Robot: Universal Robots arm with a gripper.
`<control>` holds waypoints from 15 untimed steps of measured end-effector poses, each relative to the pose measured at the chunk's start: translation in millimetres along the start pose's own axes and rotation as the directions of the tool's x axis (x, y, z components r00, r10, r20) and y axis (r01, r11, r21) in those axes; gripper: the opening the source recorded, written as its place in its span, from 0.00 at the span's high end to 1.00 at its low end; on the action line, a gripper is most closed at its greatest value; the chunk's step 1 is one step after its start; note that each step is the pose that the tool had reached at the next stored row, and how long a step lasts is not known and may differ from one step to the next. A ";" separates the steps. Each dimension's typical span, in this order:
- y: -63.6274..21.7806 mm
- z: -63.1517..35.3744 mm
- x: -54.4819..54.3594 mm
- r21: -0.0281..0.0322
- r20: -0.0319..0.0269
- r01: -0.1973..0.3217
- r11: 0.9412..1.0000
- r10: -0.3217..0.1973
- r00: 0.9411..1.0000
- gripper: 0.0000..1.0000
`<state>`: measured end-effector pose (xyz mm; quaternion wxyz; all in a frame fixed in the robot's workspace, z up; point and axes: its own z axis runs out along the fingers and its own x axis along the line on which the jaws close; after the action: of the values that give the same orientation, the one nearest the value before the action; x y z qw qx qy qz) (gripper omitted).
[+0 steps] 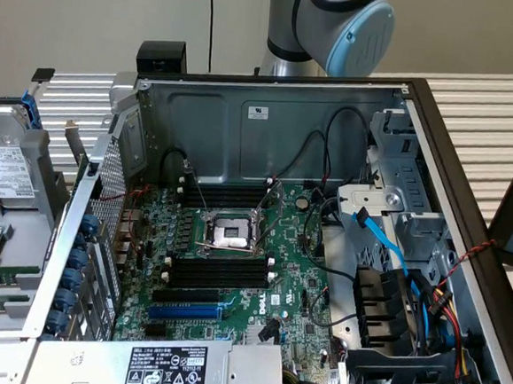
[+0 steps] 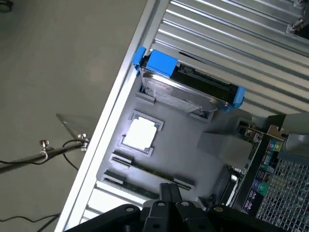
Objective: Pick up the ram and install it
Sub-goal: 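Pick up the ram and move it above insertion slot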
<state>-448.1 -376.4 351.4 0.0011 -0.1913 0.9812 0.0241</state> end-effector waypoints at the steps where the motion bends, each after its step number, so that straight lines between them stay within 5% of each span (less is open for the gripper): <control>1: 0.0 0.1 0.0 0.000 -0.001 0.019 1.000 -0.019 1.000 0.89; 9: 0.6 3.2 2.1 -0.002 -0.006 0.130 0.992 -0.130 0.992 0.89; 15: 0.5 7.3 2.2 -0.004 -0.011 0.237 0.972 -0.237 0.971 0.89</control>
<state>-450.4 -376.4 344.2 -0.0017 -0.3071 0.9514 0.0239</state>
